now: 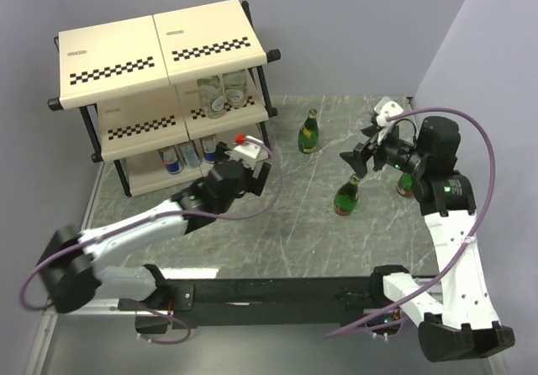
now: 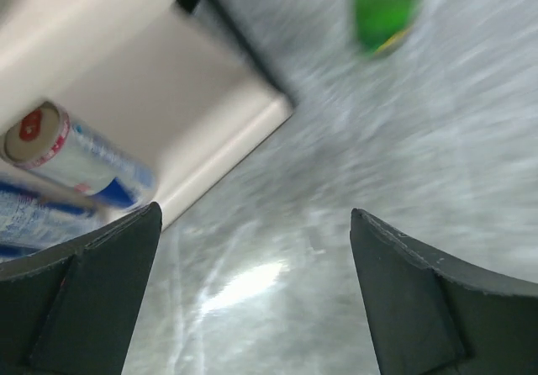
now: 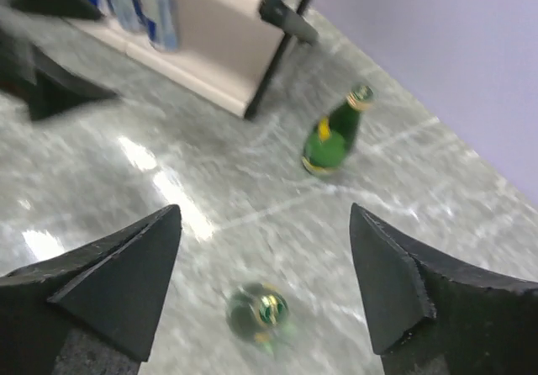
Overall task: Place and organize the beverage onto the shelf
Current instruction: Pick up the drink from the center of the board.
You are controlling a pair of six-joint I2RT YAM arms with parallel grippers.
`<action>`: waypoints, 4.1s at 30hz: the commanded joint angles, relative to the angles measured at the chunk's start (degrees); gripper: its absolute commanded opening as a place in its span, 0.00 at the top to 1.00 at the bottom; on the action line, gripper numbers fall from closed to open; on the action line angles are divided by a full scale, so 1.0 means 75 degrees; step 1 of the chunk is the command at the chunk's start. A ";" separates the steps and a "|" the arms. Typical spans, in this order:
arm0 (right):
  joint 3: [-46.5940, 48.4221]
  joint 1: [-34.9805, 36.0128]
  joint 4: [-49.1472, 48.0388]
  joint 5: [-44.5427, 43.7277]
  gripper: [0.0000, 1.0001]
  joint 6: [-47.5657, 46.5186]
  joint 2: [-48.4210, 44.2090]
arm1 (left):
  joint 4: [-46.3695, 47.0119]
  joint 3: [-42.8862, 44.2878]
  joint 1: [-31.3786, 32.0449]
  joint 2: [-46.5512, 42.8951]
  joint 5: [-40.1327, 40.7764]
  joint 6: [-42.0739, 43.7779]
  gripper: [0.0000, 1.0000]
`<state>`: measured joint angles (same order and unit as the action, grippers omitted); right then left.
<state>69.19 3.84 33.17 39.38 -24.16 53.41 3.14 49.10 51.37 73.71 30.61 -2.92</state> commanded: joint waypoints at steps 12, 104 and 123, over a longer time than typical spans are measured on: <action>0.0315 -0.0746 0.4520 0.0119 0.13 -0.3424 0.1000 | -0.1415 -0.0745 -0.0088 -0.4225 -0.2804 -0.1006 0.01; 0.2224 0.1668 0.2586 0.0433 1.00 0.0737 0.1774 | 0.9273 -0.0278 0.0779 0.3425 -0.6227 0.0143 0.01; 0.2447 0.1668 0.2281 0.0270 1.00 0.1101 0.1750 | 0.8489 0.0062 0.0802 0.3601 -0.6038 0.0670 0.13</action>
<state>83.37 15.99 56.38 38.46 -18.02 67.83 67.40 46.87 57.17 100.27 -15.11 0.60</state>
